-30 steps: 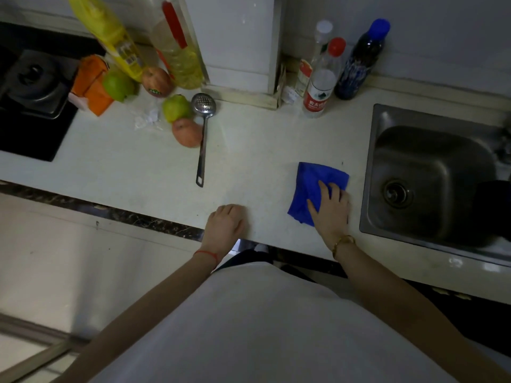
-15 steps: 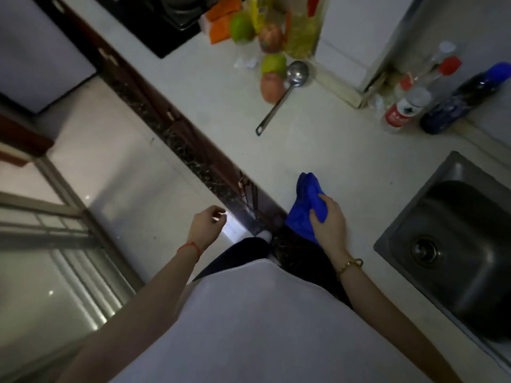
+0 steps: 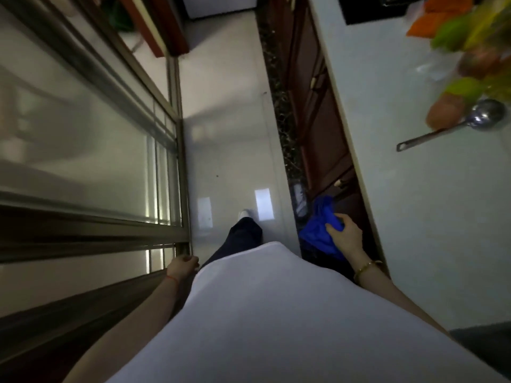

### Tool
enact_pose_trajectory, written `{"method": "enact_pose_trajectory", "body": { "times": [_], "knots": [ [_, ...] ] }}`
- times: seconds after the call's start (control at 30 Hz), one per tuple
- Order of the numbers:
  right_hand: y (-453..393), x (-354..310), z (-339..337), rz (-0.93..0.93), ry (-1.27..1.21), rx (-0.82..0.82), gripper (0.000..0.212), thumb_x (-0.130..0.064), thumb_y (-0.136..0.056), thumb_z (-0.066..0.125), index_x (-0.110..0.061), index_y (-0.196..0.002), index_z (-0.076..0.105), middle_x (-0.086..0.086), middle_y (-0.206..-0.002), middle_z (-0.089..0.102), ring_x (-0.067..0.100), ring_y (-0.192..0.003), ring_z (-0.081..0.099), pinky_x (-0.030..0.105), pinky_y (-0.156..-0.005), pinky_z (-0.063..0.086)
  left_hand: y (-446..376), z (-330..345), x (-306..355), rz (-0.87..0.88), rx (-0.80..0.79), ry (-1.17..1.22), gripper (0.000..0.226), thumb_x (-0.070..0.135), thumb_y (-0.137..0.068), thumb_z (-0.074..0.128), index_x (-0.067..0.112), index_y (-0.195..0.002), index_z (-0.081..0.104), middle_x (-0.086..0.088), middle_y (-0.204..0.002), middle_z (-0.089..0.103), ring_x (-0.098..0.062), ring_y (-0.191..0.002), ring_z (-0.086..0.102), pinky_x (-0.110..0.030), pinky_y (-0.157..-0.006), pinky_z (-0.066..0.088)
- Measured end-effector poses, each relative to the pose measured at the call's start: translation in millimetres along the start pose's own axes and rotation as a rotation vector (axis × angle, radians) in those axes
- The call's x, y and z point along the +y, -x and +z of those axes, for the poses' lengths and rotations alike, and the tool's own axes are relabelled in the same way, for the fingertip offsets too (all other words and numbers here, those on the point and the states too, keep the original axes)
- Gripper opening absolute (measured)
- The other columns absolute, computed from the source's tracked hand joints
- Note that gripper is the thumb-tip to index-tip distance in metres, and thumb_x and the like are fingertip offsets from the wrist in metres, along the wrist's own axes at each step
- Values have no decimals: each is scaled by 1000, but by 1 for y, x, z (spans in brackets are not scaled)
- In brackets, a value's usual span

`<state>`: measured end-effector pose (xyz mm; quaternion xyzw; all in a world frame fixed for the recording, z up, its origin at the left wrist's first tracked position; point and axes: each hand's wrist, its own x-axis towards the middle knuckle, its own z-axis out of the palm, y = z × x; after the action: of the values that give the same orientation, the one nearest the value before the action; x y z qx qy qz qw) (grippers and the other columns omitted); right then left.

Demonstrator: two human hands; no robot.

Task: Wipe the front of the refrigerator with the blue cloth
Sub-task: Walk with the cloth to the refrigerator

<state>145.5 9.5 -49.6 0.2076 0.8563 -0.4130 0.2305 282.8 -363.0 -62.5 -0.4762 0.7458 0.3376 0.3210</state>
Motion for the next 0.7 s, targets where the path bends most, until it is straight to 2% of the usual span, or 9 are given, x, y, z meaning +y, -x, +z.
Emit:
{"method": "enact_pose_trajectory", "body": {
  "times": [0.07,0.13,0.2,0.27,0.37,0.5,0.57,0.6,0.7],
  "knots": [
    [-24,-18,12,62,18,-32,41,-14,-89,64,-3,-127,56,19,-126,61,32,-114,57,23,-86,38,-15,-11,5,-33,28,59,32,20,-96,53,-5,-106,70,-22,-113,68,-33,-106,61,-28,-79,38],
    [-48,-37,21,129,14,-33,43,-15,-89,64,-1,-128,55,20,-129,59,35,-118,55,30,-94,41,-29,-28,20,-34,33,110,32,19,-96,52,-5,-109,70,-23,-115,68,-27,-94,57,-25,-77,34],
    [-67,-57,29,184,-9,-6,45,-16,-90,64,1,-130,54,22,-132,57,38,-120,53,36,-100,41,-45,-49,43,-21,13,155,31,18,-96,52,-3,-110,70,-22,-115,68,-22,-92,56,-25,-78,36],
    [-83,-77,38,227,-35,22,44,-16,-90,63,1,-130,54,22,-133,56,38,-121,52,36,-99,41,-64,-71,72,-10,4,199,31,18,-96,52,-4,-109,70,-19,-104,69,-24,-87,61,-23,-74,42],
    [-104,-104,46,287,-54,47,43,-16,-92,60,1,-131,54,22,-133,56,38,-121,52,35,-99,41,-91,-100,126,21,17,300,30,13,-96,50,-9,-107,66,-15,-92,65,-15,-64,57,-22,-58,47],
    [-139,-136,50,393,-59,43,43,-15,-95,56,4,-133,50,27,-137,49,41,-127,45,38,-103,37,-133,-133,201,70,-20,375,28,13,-95,51,-7,-109,65,-16,-94,66,-16,-65,61,-34,-72,53],
    [-166,-150,54,440,-76,38,44,-16,-95,55,5,-133,49,26,-134,52,41,-124,47,42,-103,38,-158,-145,237,80,-27,351,30,15,-95,53,-7,-112,65,-13,-94,66,-15,-64,62,-39,-82,56],
    [-180,-162,55,457,-95,36,45,-17,-94,56,4,-133,49,26,-133,54,42,-121,50,45,-102,40,-171,-151,256,80,-24,348,30,15,-95,53,-7,-112,65,-12,-93,66,-14,-63,62,-35,-79,56],
    [-237,-207,50,482,-118,20,48,-20,-93,60,3,-133,50,26,-132,55,42,-119,52,47,-100,42,-198,-173,314,76,-10,309,23,15,-95,53,-1,-104,67,-8,-92,64,-3,-53,59,-6,-51,45]
  ]
}}
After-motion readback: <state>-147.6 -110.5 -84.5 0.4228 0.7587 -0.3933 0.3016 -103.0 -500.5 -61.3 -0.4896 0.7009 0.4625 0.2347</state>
